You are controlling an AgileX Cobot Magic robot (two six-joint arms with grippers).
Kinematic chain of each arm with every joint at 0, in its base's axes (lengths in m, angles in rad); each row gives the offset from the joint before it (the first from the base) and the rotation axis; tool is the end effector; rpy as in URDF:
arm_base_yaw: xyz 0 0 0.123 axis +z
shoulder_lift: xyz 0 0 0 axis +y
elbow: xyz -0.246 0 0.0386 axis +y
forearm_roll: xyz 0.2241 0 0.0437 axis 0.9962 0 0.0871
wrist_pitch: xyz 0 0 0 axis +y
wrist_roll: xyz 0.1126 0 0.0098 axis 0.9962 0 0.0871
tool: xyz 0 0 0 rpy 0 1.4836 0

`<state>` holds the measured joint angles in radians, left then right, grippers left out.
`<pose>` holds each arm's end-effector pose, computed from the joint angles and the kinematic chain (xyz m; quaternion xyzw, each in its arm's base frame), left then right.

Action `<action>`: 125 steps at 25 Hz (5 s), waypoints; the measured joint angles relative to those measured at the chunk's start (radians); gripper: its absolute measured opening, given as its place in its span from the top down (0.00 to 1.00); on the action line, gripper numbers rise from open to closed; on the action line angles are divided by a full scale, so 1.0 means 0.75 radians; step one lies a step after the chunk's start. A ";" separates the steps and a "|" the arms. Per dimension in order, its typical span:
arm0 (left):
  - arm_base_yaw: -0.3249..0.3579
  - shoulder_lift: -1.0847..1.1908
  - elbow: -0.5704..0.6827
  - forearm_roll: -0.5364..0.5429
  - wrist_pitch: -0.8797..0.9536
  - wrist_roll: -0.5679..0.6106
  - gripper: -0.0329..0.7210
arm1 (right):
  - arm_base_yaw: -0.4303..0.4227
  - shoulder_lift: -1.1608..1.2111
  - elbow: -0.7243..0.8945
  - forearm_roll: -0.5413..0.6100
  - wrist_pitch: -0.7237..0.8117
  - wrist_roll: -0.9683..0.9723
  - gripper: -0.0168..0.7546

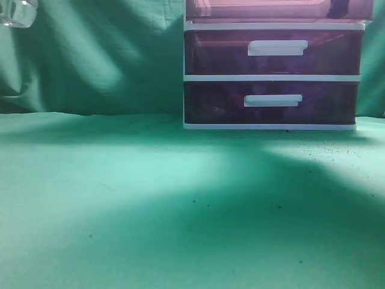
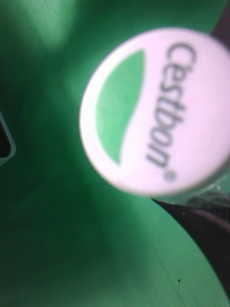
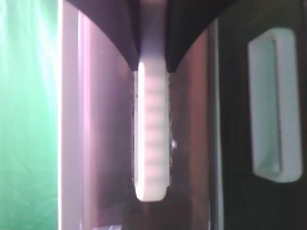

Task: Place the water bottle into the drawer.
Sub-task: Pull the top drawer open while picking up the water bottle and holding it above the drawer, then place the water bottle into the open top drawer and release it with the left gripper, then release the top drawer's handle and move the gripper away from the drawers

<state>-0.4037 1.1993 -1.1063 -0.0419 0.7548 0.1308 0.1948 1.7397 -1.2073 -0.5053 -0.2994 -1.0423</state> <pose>0.2339 -0.1034 0.3111 0.2346 0.8885 -0.0726 0.3877 0.3939 0.0941 0.2627 -0.6114 0.4642 -0.3517 0.5357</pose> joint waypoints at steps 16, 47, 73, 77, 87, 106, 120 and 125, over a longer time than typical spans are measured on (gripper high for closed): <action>0.000 0.000 0.000 0.000 -0.033 0.000 0.60 | 0.008 -0.452 0.537 -0.016 -0.039 0.007 0.85; -0.199 0.854 -1.136 -0.689 -0.426 0.643 0.60 | 0.073 -0.447 0.576 -0.006 -0.048 0.058 0.85; -0.288 1.002 -1.209 -0.667 -0.597 0.704 0.16 | 0.076 -0.444 0.576 -0.006 -0.042 0.070 0.85; -0.325 1.062 -1.209 -0.689 -0.778 0.724 0.16 | 0.076 -0.444 0.576 -0.006 -0.039 0.078 0.85; -0.497 1.280 -1.286 -0.711 -1.114 0.724 0.22 | 0.076 -0.444 0.576 -0.024 -0.039 0.145 0.85; -0.428 1.070 -1.499 0.001 -0.139 0.353 0.89 | 0.076 -0.444 0.601 0.000 -0.067 0.041 0.85; -0.415 0.655 -1.410 0.530 0.598 -0.341 0.96 | 0.061 -0.106 0.174 0.066 -0.012 -0.158 0.85; -0.415 0.435 -1.049 0.518 0.519 -0.338 0.96 | 0.038 0.022 0.013 0.071 -0.009 -0.172 0.85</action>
<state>-0.7153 1.5255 -1.8930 0.3465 1.1439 -0.1228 0.2233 1.7561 -1.1975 -0.4519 -0.3061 -1.1715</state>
